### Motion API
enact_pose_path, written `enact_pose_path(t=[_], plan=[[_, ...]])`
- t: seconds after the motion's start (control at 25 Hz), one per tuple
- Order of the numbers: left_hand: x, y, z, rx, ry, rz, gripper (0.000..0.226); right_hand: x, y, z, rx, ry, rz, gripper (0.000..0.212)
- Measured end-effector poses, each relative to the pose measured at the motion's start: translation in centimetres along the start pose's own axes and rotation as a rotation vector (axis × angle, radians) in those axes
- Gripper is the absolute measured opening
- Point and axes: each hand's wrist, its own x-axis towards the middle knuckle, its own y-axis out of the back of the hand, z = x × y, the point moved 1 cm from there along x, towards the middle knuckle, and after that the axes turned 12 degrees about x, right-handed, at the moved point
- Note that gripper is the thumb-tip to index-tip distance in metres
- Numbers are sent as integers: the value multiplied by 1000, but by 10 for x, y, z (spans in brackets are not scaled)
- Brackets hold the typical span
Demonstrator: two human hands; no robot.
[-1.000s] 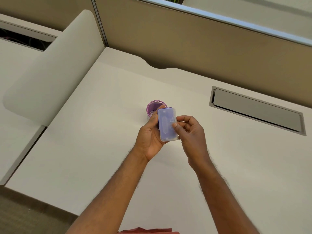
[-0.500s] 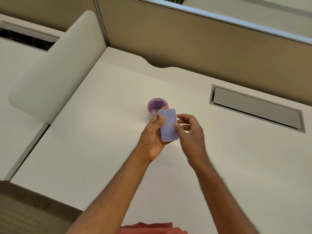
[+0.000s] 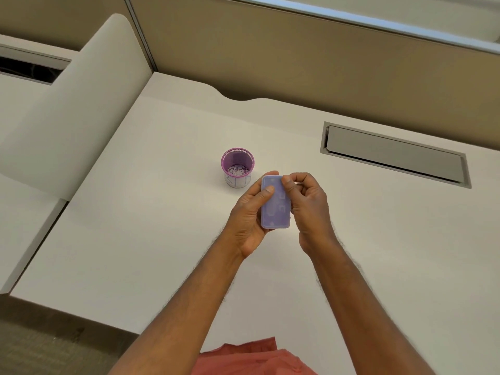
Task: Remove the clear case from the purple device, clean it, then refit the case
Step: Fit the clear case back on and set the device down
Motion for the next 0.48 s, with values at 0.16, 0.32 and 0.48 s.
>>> enact_pose_path(t=[0.16, 0.32, 0.48], plan=[[4, -24, -1, -84, -4, 23, 29, -20, 24, 1, -389, 221, 49, 34], [9, -51, -4, -95, -18, 16, 42, -49, 49, 7, -744, 496, -31, 49], [7, -88, -19, 13, -65, 44, 60, -55, 83, -7, -882, 613, 12, 52]])
